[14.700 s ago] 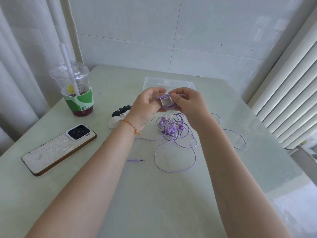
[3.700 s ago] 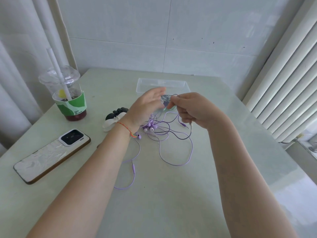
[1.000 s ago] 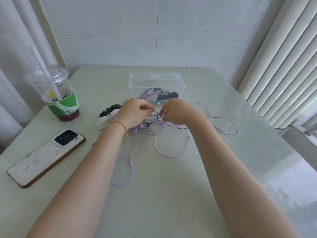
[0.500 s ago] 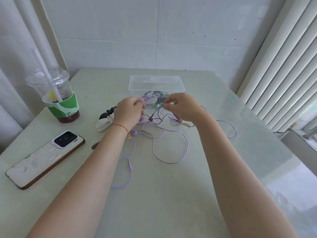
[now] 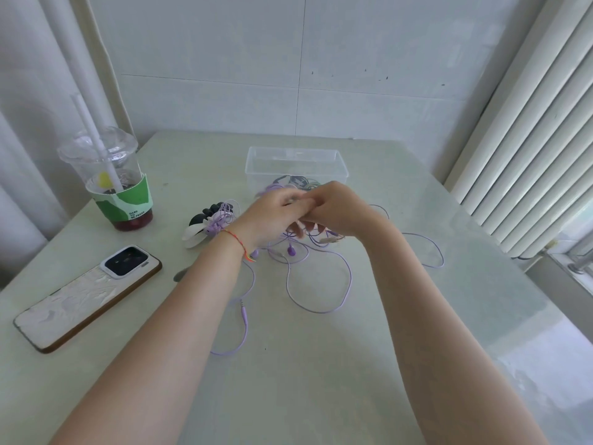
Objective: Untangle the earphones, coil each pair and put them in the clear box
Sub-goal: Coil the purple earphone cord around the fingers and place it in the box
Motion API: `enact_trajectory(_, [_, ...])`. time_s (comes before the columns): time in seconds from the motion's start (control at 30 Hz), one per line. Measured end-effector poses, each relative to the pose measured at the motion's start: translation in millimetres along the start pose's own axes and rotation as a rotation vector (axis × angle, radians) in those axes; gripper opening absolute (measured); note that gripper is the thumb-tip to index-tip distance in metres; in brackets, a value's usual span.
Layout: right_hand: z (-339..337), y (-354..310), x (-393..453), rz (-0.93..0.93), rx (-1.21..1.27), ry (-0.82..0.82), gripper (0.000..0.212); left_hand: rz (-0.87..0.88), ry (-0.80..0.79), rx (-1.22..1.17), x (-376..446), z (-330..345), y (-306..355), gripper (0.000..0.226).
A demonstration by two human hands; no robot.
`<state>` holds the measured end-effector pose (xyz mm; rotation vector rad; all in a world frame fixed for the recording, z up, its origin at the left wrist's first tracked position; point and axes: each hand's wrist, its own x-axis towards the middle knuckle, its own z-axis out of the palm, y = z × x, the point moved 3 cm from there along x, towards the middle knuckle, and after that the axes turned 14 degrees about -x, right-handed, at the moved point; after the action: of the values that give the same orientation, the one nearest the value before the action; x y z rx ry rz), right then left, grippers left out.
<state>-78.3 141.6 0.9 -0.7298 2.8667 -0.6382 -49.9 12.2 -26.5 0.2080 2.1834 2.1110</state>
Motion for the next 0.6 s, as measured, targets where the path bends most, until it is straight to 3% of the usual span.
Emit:
enact_trajectory(0.07, [-4.5,1.7,-0.6,-0.014,0.044,0.057,0.005,-0.04,0.081,0.053,1.5,-11.3,-6.2,0.029])
enact_trajectory(0.17, [-11.0,12.6,-2.1,0.019,0.012,0.059,0.013,0.026,0.316,0.168,4.6,-36.3,-9.2,0.028])
enact_trajectory(0.33, [-17.7,21.3,-5.5,0.065,-0.018,0.04,0.015,0.08,0.724,0.101,1.7,-51.4,-7.1,0.028])
enact_trajectory(0.47, [-23.8,27.0,-3.7,0.136,0.267,0.213,0.015,0.033,0.729,0.048,4.0,-58.6,-14.4,0.027])
enact_trajectory(0.53, [-27.3,29.7,-2.5,0.154,0.303,0.3,0.017,0.018,0.671,0.137,4.4,-56.2,-13.7,0.017])
enact_trajectory(0.6, [-27.3,27.0,-2.9,0.135,0.303,0.287,0.017,0.069,0.607,0.118,0.6,-45.8,-6.3,0.009])
